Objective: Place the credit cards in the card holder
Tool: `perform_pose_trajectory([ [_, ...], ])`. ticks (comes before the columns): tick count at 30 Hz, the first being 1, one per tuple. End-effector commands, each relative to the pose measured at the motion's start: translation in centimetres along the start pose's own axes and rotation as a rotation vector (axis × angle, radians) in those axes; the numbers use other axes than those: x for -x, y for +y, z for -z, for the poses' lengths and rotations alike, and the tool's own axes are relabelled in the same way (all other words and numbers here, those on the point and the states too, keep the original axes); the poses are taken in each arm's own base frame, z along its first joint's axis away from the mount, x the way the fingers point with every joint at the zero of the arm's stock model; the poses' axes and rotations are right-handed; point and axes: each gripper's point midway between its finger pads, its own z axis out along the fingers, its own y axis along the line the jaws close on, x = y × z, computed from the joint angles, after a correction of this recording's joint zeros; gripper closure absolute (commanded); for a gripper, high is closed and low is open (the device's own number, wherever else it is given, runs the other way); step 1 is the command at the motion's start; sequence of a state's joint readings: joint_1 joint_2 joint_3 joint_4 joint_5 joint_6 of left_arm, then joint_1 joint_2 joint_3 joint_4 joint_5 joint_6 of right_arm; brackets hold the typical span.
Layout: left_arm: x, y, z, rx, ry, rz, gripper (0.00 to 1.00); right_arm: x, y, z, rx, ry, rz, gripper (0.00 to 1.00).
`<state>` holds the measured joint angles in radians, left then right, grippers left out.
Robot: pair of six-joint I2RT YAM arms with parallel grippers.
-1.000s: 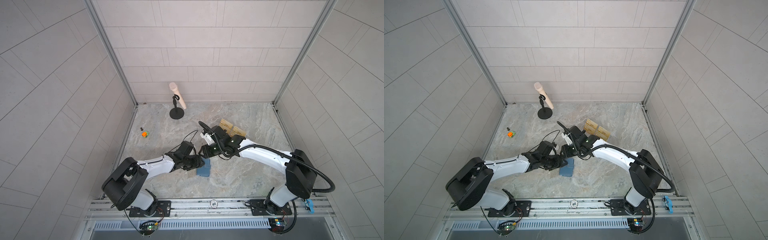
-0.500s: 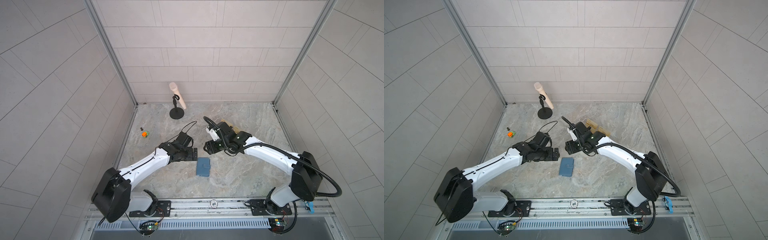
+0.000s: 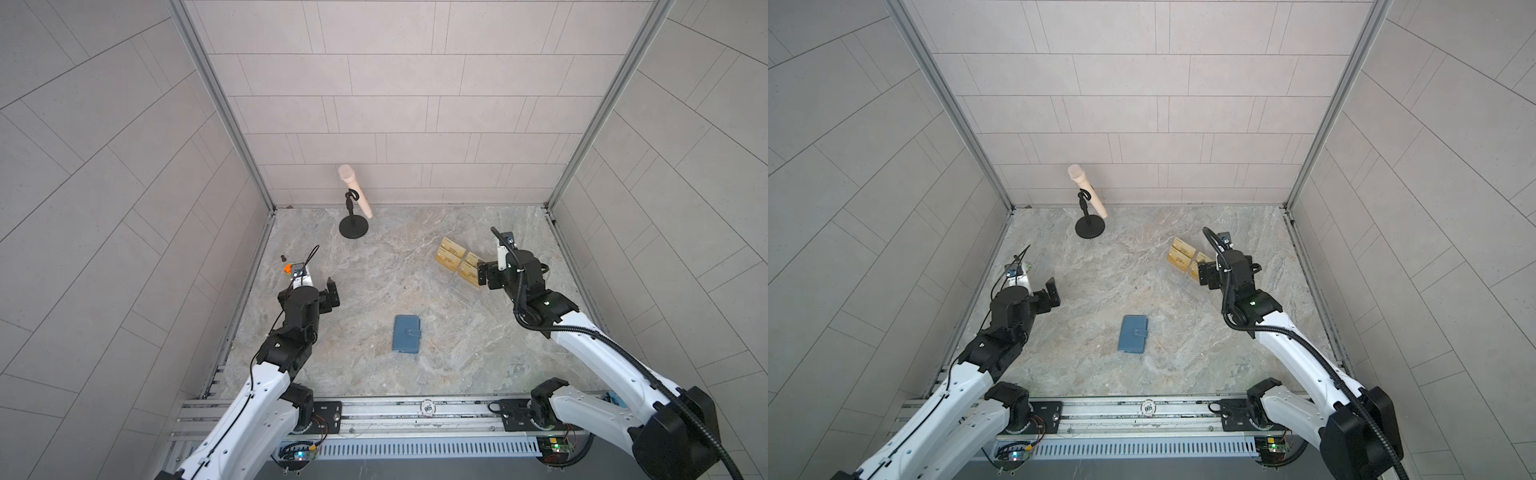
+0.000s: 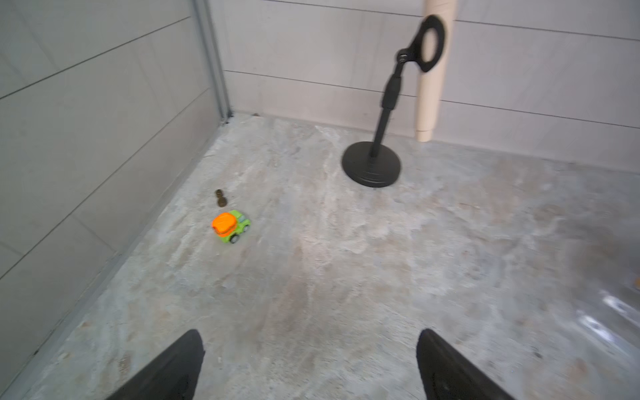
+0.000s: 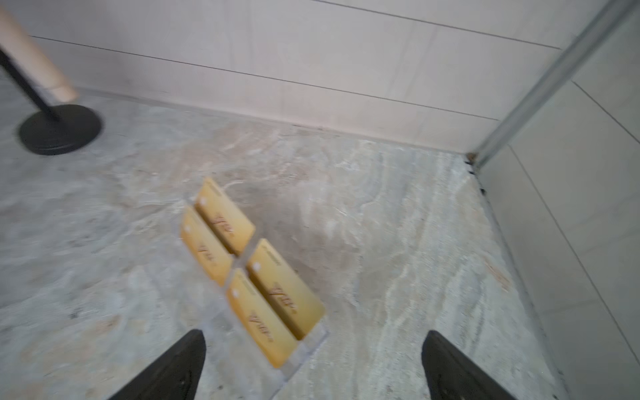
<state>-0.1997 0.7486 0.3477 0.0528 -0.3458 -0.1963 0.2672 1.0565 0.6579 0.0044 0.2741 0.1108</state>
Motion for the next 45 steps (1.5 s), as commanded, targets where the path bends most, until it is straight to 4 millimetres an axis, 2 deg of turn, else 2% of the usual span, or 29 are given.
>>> perform_pose_trajectory([
  [1,1.7,0.3,-1.9,0.024,-0.135,-0.047,0.00,-0.2,-2.8,-0.9,-0.119,-0.120,0.003,0.00],
  [3,0.3,0.8,-3.2,0.077,-0.112,-0.082,0.00,-2.0,-3.8,-2.0,-0.146,-0.088,-0.007,0.00],
  [7,0.4,0.5,-4.2,0.072,-0.160,-0.115,0.00,-5.2,-4.4,-3.5,-0.152,-0.061,-0.024,0.00],
  [10,1.1,0.4,-5.1,0.045,-0.182,-0.075,0.00,-6.2,-4.2,-4.5,-0.139,-0.072,-0.044,0.00],
  [13,1.8,-0.4,-6.1,0.023,-0.196,-0.068,0.00,-6.1,-3.7,-6.0,-0.132,-0.085,-0.026,0.00],
  [16,2.5,-0.7,-7.3,0.030,-0.213,-0.056,0.00,-7.0,-3.6,-7.6,-0.125,-0.041,-0.027,0.00],
  [19,1.5,-0.8,-9.1,0.041,-0.182,-0.052,0.00,-8.2,-3.3,-8.7,-0.124,-0.026,-0.024,0.00],
  [26,0.8,-0.9,-9.9,0.043,-0.166,-0.062,0.00,-8.5,-3.4,-9.3,-0.105,0.011,-0.033,0.00],
  [29,1.0,-1.0,-9.6,0.040,-0.182,-0.062,0.00,-8.5,-3.4,-9.2,-0.105,0.010,-0.032,0.00],
  [33,1.0,-2.7,-9.6,-0.028,-0.171,-0.108,0.00,-8.4,-3.4,-9.2,-0.106,0.006,-0.032,0.00],
  [45,0.9,-2.8,-10.0,-0.048,-0.159,-0.108,0.00,-8.4,-3.4,-9.2,-0.106,0.009,-0.031,0.00],
])
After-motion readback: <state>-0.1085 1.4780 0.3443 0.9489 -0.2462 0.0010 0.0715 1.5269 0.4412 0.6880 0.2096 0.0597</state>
